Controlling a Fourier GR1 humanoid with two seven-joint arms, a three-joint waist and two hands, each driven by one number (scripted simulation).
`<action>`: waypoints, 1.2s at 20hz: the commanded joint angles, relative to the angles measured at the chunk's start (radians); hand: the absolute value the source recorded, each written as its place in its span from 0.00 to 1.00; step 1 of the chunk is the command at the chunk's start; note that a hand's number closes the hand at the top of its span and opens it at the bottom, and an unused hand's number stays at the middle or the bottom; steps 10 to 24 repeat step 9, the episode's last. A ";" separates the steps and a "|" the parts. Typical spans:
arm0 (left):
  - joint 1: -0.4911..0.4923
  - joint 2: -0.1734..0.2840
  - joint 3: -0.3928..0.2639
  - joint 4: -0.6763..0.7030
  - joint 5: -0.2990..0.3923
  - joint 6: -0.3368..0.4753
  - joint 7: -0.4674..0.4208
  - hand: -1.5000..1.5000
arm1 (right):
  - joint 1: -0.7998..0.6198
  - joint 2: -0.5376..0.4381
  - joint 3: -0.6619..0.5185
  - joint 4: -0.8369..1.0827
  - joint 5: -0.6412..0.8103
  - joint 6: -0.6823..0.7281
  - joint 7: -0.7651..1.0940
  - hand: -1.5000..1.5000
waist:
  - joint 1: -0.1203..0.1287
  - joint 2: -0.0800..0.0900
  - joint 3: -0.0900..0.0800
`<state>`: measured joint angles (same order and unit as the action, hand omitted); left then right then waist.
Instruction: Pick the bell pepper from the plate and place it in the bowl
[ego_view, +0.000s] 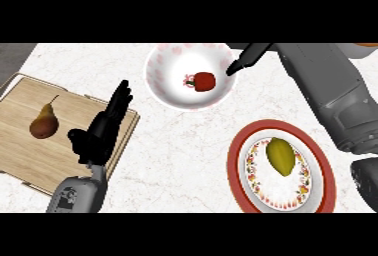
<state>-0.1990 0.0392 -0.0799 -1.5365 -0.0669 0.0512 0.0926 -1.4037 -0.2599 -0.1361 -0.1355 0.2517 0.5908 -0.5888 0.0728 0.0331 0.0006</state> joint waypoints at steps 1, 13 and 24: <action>-0.038 0.014 0.020 0.021 0.008 -0.009 0.014 0.50 | 0.055 -0.043 -0.003 -0.004 -0.008 0.180 -0.116 0.00 | 0.005 0.010 0.001; -0.007 0.007 -0.005 0.007 0.000 -0.019 -0.013 0.50 | 0.092 -0.075 0.025 -0.057 0.002 0.215 -0.116 0.00 | 0.019 0.011 0.002; -0.007 0.007 -0.005 0.007 0.000 -0.019 -0.013 0.50 | 0.092 -0.075 0.025 -0.057 0.002 0.215 -0.116 0.00 | 0.019 0.011 0.002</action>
